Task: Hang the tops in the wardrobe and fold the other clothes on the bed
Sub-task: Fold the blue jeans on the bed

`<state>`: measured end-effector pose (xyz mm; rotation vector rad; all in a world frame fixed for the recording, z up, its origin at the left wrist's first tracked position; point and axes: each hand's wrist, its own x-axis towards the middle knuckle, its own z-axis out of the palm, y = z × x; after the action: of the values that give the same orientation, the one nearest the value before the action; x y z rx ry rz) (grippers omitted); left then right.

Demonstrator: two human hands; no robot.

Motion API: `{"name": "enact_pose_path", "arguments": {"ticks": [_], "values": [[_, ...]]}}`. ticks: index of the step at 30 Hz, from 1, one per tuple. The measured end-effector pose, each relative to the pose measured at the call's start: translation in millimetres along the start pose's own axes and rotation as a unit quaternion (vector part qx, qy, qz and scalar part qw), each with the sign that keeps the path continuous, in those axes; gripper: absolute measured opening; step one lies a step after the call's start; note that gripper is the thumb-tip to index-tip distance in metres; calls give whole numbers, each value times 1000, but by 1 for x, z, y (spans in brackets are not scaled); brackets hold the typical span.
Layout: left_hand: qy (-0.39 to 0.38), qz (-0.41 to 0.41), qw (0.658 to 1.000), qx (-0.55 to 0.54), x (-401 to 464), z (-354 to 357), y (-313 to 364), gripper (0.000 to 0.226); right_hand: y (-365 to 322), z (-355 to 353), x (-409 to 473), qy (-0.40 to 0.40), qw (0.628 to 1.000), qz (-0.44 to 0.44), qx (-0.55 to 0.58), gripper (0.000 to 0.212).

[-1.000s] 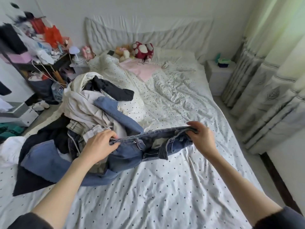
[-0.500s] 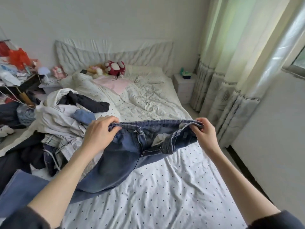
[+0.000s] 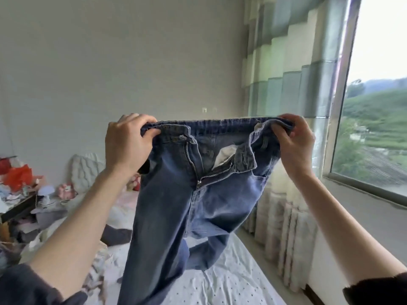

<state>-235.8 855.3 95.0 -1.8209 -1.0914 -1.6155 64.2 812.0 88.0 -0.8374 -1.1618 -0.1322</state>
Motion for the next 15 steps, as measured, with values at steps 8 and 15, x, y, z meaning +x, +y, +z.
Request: {"name": "enact_pose_path", "arguments": {"ticks": [8, 15], "values": [[106, 52, 993, 25, 55, -22, 10, 15, -59, 3, 56, 18, 994, -108, 26, 24], [-6, 22, 1000, 10, 34, 33, -23, 17, 14, 30, 50, -51, 998, -24, -16, 18]]}}
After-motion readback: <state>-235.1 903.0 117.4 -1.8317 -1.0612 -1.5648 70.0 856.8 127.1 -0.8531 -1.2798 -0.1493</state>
